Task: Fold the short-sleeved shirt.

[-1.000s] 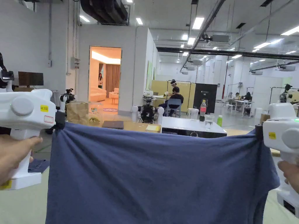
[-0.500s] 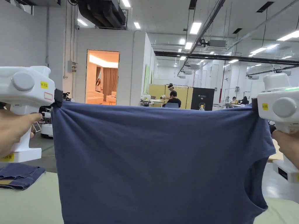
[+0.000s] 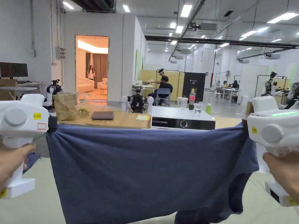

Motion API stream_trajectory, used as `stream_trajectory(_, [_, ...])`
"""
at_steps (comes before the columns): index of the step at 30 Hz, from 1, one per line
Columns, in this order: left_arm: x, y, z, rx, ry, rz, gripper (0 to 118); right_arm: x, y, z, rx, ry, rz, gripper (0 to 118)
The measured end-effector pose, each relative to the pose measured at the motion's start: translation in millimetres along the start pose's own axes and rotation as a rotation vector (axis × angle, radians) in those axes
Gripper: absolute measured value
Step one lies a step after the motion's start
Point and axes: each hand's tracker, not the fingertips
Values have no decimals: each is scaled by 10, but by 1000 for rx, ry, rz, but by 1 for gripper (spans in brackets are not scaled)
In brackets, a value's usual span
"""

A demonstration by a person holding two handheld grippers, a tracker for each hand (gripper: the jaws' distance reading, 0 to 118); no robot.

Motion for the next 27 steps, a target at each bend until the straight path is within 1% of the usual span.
stream_trajectory(2, [10, -181, 97, -11, -5, 3, 0, 5, -149, 153, -10, 1, 17, 2])
stream_trajectory(9, [-33, -727, 628, -1, -29, 19, 0, 21, -644, 816, -20, 21, 31, 2])
stream_trajectory(14, [-66, -1193, 985, -11, -43, 16, 0, -19, -1137, 1187, -72, 32, 75, 2])
stream_trajectory(15, [-67, -1304, 1043, -14, -44, 16, 0, -16, -1249, 1262, -88, 39, 76, 2])
stream_trajectory(19, [-72, -1823, 1288, -62, -56, 12, 0, -4, -1713, 1535, -151, 55, 35, 2])
stream_trajectory(21, [-68, -2111, 1403, -92, -59, 32, 0, 2, -1947, 1665, -194, 69, 14, 2])
stream_trajectory(23, [-62, -2401, 1506, -110, -51, 41, 0, -10, -2162, 1787, -234, 76, 17, 2])
stream_trajectory(27, [-65, -2916, 1624, -176, -32, 73, 0, -91, -2582, 2013, -304, 90, 57, 2])
